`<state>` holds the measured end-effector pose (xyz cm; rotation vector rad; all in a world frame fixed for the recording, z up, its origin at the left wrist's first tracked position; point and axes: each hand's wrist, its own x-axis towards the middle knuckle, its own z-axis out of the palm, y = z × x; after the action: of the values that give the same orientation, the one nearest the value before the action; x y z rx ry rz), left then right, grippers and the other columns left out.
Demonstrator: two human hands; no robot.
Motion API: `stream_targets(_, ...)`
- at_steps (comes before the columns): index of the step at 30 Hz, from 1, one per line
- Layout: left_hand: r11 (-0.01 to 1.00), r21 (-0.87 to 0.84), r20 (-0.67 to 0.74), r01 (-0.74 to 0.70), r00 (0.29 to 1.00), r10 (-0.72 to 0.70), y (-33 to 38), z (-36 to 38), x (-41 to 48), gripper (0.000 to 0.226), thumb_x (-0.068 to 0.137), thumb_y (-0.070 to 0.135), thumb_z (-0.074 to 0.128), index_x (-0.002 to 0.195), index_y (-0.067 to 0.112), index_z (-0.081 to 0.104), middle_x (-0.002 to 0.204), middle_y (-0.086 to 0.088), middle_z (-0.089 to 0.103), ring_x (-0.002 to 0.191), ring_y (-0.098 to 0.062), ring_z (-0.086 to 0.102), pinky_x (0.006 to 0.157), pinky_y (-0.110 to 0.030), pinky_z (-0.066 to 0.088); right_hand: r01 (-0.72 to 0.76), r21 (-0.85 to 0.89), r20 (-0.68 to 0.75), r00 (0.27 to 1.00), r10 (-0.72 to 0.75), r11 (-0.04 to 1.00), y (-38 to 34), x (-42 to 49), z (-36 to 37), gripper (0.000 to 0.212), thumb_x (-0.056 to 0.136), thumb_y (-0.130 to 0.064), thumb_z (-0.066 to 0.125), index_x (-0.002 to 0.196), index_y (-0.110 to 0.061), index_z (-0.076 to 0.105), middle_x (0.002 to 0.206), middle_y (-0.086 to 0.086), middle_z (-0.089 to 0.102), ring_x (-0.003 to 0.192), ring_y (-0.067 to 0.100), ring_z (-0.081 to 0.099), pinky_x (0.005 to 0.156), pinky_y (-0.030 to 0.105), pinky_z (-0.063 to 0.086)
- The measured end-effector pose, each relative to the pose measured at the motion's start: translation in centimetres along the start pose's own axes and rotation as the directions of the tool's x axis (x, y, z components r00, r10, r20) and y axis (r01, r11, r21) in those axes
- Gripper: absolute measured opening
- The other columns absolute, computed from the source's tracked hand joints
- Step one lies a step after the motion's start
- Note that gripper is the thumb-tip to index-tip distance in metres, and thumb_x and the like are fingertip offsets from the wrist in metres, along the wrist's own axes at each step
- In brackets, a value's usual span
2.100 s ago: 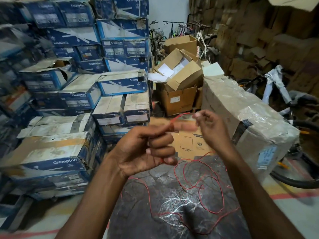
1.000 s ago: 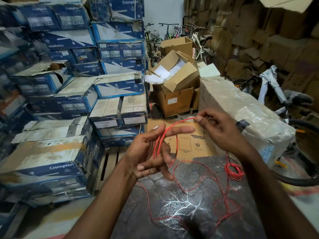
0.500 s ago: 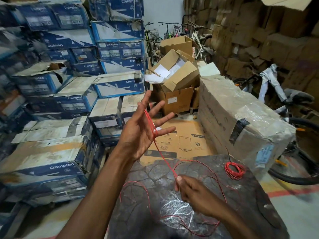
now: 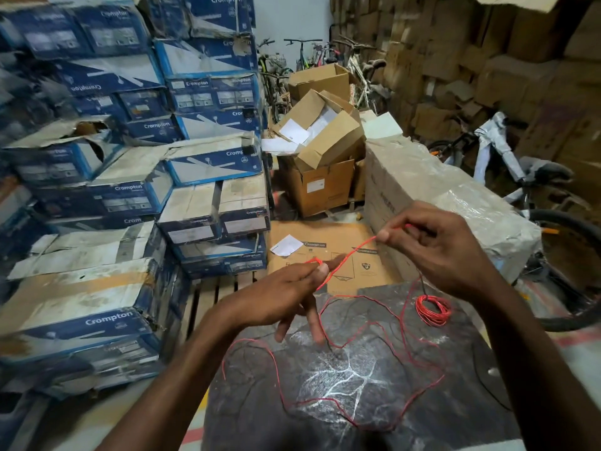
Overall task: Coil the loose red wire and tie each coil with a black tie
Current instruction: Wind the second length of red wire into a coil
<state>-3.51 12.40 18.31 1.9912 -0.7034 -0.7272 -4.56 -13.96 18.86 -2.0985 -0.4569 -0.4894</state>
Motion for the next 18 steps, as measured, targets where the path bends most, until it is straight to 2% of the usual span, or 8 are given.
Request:
stream_targets(3, 0.920, -0.392, 0.228, -0.004, 0.968, 0.102, -0.2, -0.2, -0.7, 0.054, 0.107, 0.046, 0.024, 0.154, 0.025, 0.040, 0.063, -0.020, 0.070, 0.030, -0.018, 0.049, 0.091, -0.055, 0.055, -0.007, 0.041, -0.068, 0.998, 0.010, 0.999, 0.1, 1.3, 0.4, 0.022, 0.085, -0.044, 0.075, 0.091, -0.023, 0.076, 0.079, 0.005, 0.055, 0.068, 0.014, 0.048, 0.061, 0.031, 0.040)
stream_targets(5, 0.786, -0.617, 0.338, 0.035, 0.914, 0.225, -0.7, 0.0, -1.3, 0.059, 0.106, 0.041, 0.024, 0.153, 0.011, 0.040, 0.046, -0.013, 0.058, 0.029, -0.024, 0.041, 0.102, -0.057, 0.048, -0.025, 0.114, -0.060, 0.998, 0.032, 0.993, 0.3, 1.9, 1.4, 0.025, 0.088, -0.049, 0.072, 0.092, -0.024, 0.075, 0.085, 0.003, 0.063, 0.075, 0.022, 0.059, 0.067, 0.041, 0.049)
stream_targets(8, 0.583, -0.812, 0.325, 0.033, 0.855, 0.404, -0.1, 0.4, -1.9, 0.062, 0.106, 0.034, 0.019, 0.152, -0.007, 0.029, 0.033, -0.016, 0.040, 0.031, -0.022, 0.043, 0.107, -0.055, 0.043, -0.086, 0.204, -0.020, 0.996, 0.092, 0.975, 0.9, 1.9, 4.0, 0.032, 0.096, -0.052, 0.062, 0.094, -0.021, 0.071, 0.085, 0.004, 0.069, 0.080, 0.029, 0.067, 0.066, 0.048, 0.051)
stream_targets(10, 0.465, -0.884, 0.217, -0.036, 0.851, 0.478, 0.0, 0.4, -1.8, 0.062, 0.107, 0.033, 0.017, 0.155, -0.005, 0.016, 0.036, -0.013, 0.049, 0.039, -0.021, 0.060, 0.114, -0.058, 0.029, -0.119, 0.250, 0.021, 0.993, 0.117, 0.961, 1.6, 1.5, 6.2, 0.030, 0.101, -0.044, 0.057, 0.094, -0.018, 0.069, 0.086, -0.001, 0.069, 0.083, 0.018, 0.067, 0.071, 0.042, 0.052)
stream_targets(12, 0.324, -0.942, 0.101, -0.088, 0.845, 0.525, -0.3, 0.3, -1.5, 0.062, 0.107, 0.034, 0.018, 0.159, 0.002, 0.003, 0.051, -0.013, 0.066, 0.058, -0.029, 0.073, 0.115, -0.066, 0.017, -0.165, 0.265, 0.062, 0.986, 0.154, 0.950, 2.6, 0.7, 8.8, 0.031, 0.107, -0.038, 0.051, 0.090, -0.017, 0.067, 0.083, -0.008, 0.067, 0.080, 0.012, 0.063, 0.071, 0.032, 0.050)
stream_targets(14, 0.203, -0.972, 0.013, -0.116, 0.839, 0.544, -0.6, 0.0, -0.7, 0.061, 0.107, 0.034, 0.022, 0.160, 0.007, 0.010, 0.070, -0.022, 0.073, 0.081, -0.040, 0.075, 0.110, -0.076, 0.023, -0.251, 0.311, 0.128, 0.967, 0.221, 0.917, 3.3, -0.4, 11.2, 0.032, 0.108, -0.032, 0.047, 0.085, -0.019, 0.066, 0.076, -0.013, 0.064, 0.071, 0.006, 0.058, 0.068, 0.025, 0.047)
stream_targets(16, 0.243, -0.949, -0.058, -0.201, 0.867, 0.494, -0.4, -0.6, 0.3, 0.060, 0.106, 0.040, 0.020, 0.161, 0.015, 0.016, 0.102, -0.024, 0.076, 0.106, -0.044, 0.070, 0.112, -0.077, 0.014, -0.311, 0.390, 0.178, 0.949, 0.260, 0.867, 3.5, -1.5, 13.2, 0.033, 0.108, -0.011, 0.049, 0.089, -0.019, 0.074, 0.078, -0.010, 0.071, 0.072, 0.009, 0.067, 0.069, 0.026, 0.054)
stream_targets(18, 0.312, -0.906, -0.144, -0.285, 0.903, 0.405, -0.2, -1.3, 1.3, 0.058, 0.106, 0.043, 0.022, 0.160, 0.023, 0.021, 0.140, -0.022, 0.059, 0.130, -0.043, 0.055, 0.110, -0.077, 0.019, -0.334, 0.397, 0.178, 0.942, 0.286, 0.855, 3.3, -2.7, 14.3, 0.044, 0.110, -0.005, 0.043, 0.081, -0.024, 0.070, 0.064, -0.019, 0.063, 0.058, -0.003, 0.058, 0.059, 0.017, 0.045)
